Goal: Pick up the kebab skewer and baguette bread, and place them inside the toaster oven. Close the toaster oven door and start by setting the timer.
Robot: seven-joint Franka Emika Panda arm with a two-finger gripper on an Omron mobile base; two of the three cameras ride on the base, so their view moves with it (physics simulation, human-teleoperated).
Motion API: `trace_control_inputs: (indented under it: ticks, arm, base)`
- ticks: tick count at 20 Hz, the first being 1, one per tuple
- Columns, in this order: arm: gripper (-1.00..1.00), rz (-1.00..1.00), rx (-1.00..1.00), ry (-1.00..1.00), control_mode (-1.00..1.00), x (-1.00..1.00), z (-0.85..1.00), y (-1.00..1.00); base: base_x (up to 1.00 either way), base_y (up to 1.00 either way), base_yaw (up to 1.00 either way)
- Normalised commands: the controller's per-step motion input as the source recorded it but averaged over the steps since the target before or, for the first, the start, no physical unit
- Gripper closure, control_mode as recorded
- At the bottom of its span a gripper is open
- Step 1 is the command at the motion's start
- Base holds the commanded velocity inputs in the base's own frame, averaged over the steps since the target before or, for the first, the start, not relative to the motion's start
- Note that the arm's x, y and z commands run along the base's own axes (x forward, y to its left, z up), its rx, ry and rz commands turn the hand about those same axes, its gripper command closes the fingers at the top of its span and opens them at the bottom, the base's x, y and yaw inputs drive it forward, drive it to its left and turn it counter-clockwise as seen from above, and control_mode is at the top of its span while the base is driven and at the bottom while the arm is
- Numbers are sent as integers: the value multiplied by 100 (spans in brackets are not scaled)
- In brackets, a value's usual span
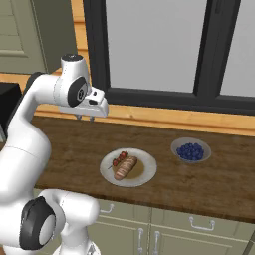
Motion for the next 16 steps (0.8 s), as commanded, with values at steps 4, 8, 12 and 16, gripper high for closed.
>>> trace_control_inputs:
  ticks: [4,8,12,16]
  arm:
    - [-100,0,0,0,100,0,0,0]
    - [-100,0,0,0,100,0,0,0]
    - [-100,0,0,0,100,0,0,0]
    - [-100,0,0,0,100,0,0,0]
  base:
    - [0,0,0]
    - [0,0,0]
    - [0,0,0]
    - [0,1,0]
